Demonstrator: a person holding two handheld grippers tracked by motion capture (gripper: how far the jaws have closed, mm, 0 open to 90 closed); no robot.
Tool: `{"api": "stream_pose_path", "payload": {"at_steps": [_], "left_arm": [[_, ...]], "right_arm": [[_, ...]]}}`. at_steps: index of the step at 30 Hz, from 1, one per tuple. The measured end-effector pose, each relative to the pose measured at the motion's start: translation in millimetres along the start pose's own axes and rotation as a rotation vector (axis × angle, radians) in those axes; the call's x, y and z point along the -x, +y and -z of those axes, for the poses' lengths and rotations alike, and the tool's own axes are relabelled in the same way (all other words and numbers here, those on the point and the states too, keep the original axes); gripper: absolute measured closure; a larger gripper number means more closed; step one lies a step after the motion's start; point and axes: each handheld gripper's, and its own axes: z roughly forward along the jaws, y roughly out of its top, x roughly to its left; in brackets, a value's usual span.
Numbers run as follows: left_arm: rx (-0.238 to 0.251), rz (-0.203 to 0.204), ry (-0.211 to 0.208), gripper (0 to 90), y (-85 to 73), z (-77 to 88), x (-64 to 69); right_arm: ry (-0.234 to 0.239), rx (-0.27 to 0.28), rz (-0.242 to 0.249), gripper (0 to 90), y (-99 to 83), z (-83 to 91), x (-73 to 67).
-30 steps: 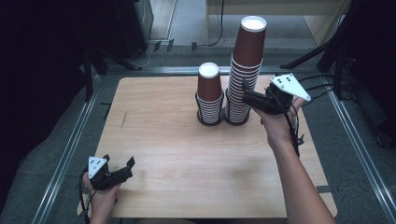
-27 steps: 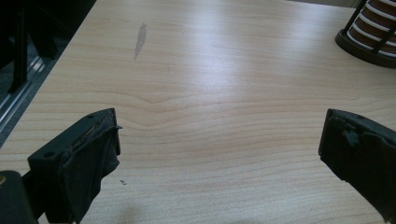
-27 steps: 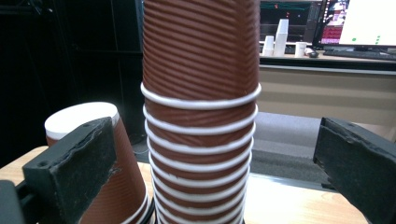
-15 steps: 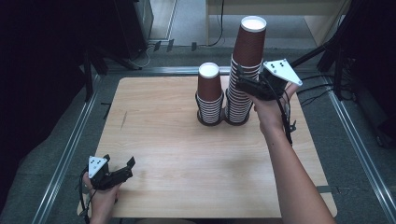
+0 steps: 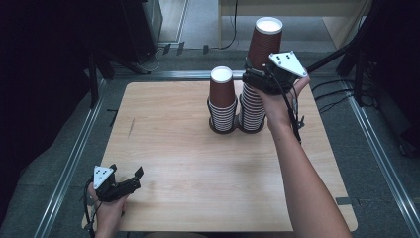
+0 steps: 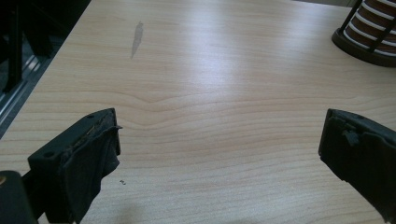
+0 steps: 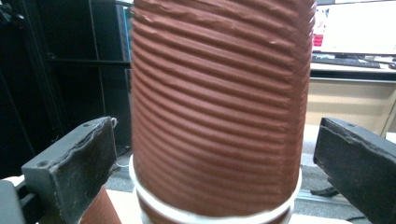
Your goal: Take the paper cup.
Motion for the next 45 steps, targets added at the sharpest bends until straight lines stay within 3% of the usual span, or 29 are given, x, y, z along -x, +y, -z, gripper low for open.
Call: {"api": "stream_pose_path", "payload": {"at_steps": [4,19,22,31,40,45], "left_arm": [[-0.001,-0.002,0.0,0.0,0.0,-0.1,0.1],[-0.001,-0.005,0.0,0.0,0.1,-0.2,0.4],[0.001,-0.003,0.0,0.0,0.1,-0.3,0.4],[0.001,0.001,-0.002,0.0,0.2,-0.5,0.3],[-0.003,-0.005,-0.002,0.0,0.3,-0.5,0.7],[-0.002,-0.006,-0.001,0.0,0.3,-0.6,0.7]], "right_arm": [[-0.009,-0.001,-0.03,0.0,2.4,-8.7,4.1],[-0.011,-0.024,-0.03,2.8,6.7,-25.0,2.4],[-0.004,-0.012,-0.013,8.8,7.6,-23.1,-0.7],[-0.007,0.0,-0.011,10.8,12.8,-21.4,-1.0],[-0.02,0.048,0.004,12.0,31.7,-16.2,-2.6],[-0.02,0.07,-0.013,12.3,39.1,-14.1,-1.2]]}}
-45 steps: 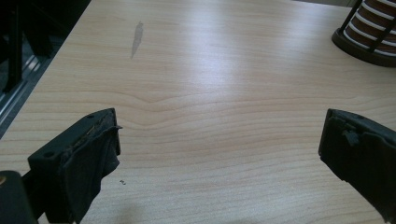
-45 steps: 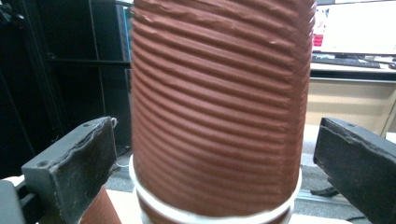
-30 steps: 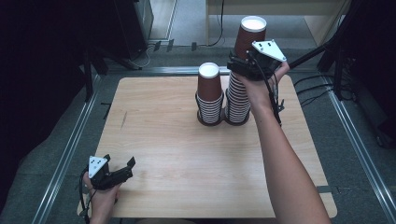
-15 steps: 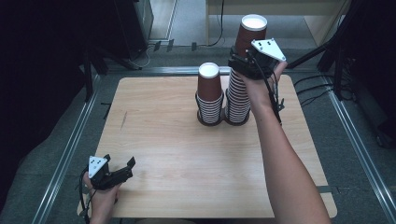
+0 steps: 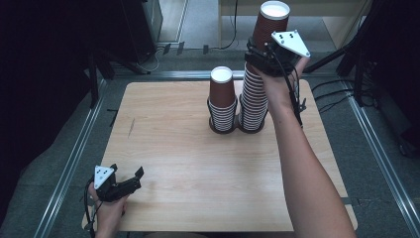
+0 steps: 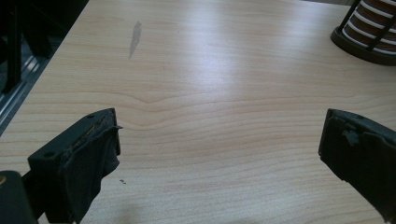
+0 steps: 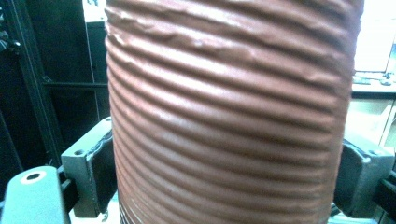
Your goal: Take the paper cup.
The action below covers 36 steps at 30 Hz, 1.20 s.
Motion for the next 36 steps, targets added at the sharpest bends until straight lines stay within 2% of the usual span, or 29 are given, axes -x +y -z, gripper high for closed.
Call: {"api": "stream_pose_path", "payload": {"at_steps": [9,13,25,33,36], "left_arm": [[0.001,0.003,0.003,0.0,0.1,-0.1,-0.1],[0.001,0.002,0.003,0.0,0.1,-0.1,0.1],[0.002,0.001,0.001,0.0,0.1,0.0,0.1],[0.003,0.001,-0.001,0.0,0.1,0.1,0.2],[0.005,0.004,0.0,0.0,0.1,0.1,0.0]], "right_arm": [[0.015,0.05,0.048,12.5,11.2,2.9,-8.0],[0.005,0.062,0.071,12.5,16.3,3.5,-9.5],[0.0,0.105,0.048,12.5,31.4,12.6,-6.9],[0.021,0.138,0.063,12.6,40.8,21.9,-10.3],[0.027,0.143,0.089,12.5,44.0,27.7,-13.1]]}}
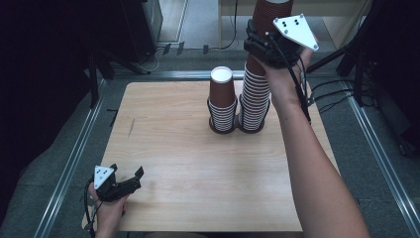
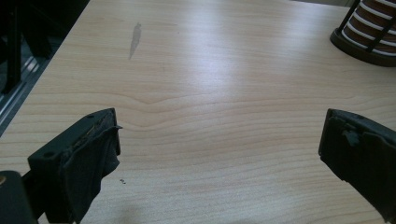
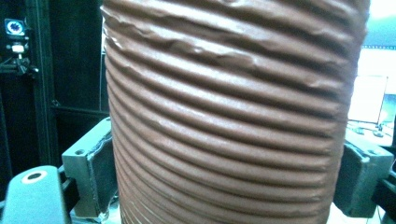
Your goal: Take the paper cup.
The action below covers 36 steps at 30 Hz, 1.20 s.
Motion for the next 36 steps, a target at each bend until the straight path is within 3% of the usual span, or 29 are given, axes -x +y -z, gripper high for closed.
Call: {"api": "stream_pose_path", "payload": {"at_steps": [12,31,36], "left_arm": [[-0.002,-0.003,-0.001,0.0,0.0,0.1,0.2],[0.0,-0.004,0.0,0.0,-0.2,0.4,0.3],[0.0,-0.005,0.001,0.0,-0.2,0.3,0.2]], "right_arm": [[0.028,0.006,0.021,12.4,6.4,17.2,-3.0],[0.056,-0.008,0.016,12.3,-7.9,40.3,-3.3],[0.044,-0.004,0.013,12.3,-11.1,49.1,-2.6]]}}
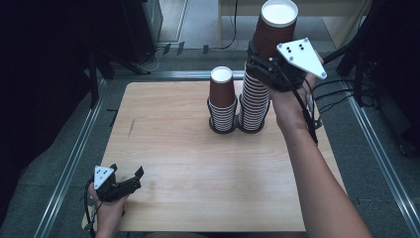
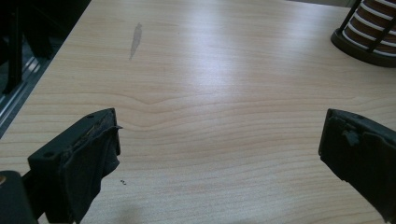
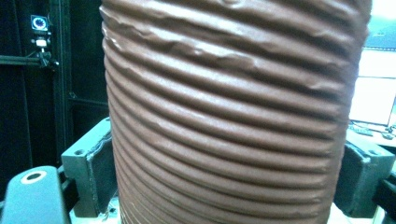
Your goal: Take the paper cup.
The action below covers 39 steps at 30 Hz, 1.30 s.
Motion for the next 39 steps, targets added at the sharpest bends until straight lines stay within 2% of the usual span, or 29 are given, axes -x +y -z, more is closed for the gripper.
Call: {"api": "stream_pose_path", "payload": {"at_steps": [10,13,15,30,39], "left_arm": [[0.0,0.001,0.0,0.0,0.0,0.0,0.0],[0.0,0.0,-0.001,0.0,-0.1,0.0,0.0],[0.001,0.001,-0.001,0.0,-0.1,0.1,0.0],[0.003,0.004,0.001,0.0,0.0,-0.1,-0.2],[0.0,0.001,0.001,0.0,-0.1,-0.1,0.1]], "right_arm": [[0.012,0.018,0.02,12.3,-0.9,14.9,-1.0],[0.031,0.019,-0.009,12.3,-2.2,21.0,-0.5],[0.03,0.017,0.012,12.3,-6.1,25.0,-2.1],[0.05,-0.009,0.036,12.2,-31.3,39.0,-1.5],[0.047,-0.029,0.013,12.2,-47.8,48.8,4.1]]}}
